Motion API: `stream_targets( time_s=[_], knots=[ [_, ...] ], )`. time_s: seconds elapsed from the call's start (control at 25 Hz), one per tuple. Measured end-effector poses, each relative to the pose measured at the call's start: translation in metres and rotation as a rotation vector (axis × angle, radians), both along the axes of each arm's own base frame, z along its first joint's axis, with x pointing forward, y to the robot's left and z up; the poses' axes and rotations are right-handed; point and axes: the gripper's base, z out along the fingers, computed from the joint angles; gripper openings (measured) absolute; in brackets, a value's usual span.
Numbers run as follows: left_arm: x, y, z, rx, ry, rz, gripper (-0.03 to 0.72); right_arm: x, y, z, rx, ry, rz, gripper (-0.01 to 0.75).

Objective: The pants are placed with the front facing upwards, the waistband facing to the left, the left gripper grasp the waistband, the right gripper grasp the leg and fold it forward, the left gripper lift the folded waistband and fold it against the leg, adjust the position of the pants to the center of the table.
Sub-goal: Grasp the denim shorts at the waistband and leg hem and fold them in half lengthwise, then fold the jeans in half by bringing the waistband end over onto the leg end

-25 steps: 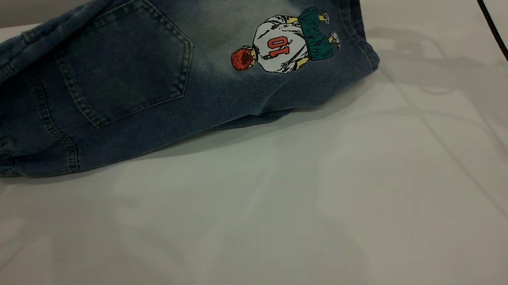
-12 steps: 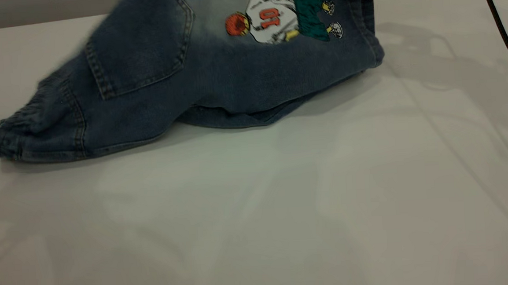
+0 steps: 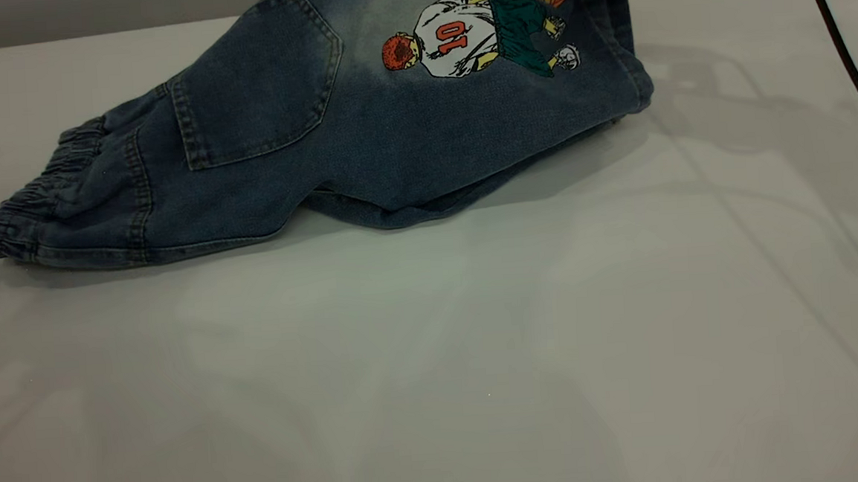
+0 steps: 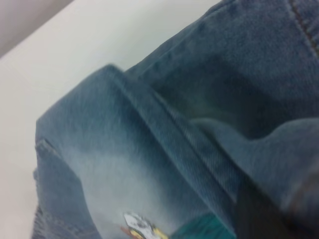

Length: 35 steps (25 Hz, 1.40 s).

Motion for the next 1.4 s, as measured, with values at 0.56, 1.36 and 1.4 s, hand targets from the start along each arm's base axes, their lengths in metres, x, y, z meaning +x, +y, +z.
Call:
stream_targets(
  time_s=[0.56,1.36,1.4],
  knots=[
    [-0.005,-0.006,-0.003,0.247,-0.003,-0.375,0.277,0.001,0.015,0.026,0.11,-0.158,0.237,0.569],
    [-0.013,0.005,-0.048,0.07,0.105,-0.43,0.466,-0.002,0.02,0.033,0.159,-0.156,0.299,0.572],
    [-0.014,0.008,-0.053,0.039,0.11,-0.415,0.466,-0.002,0.02,0.033,0.158,-0.156,0.3,0.572]
  ],
)
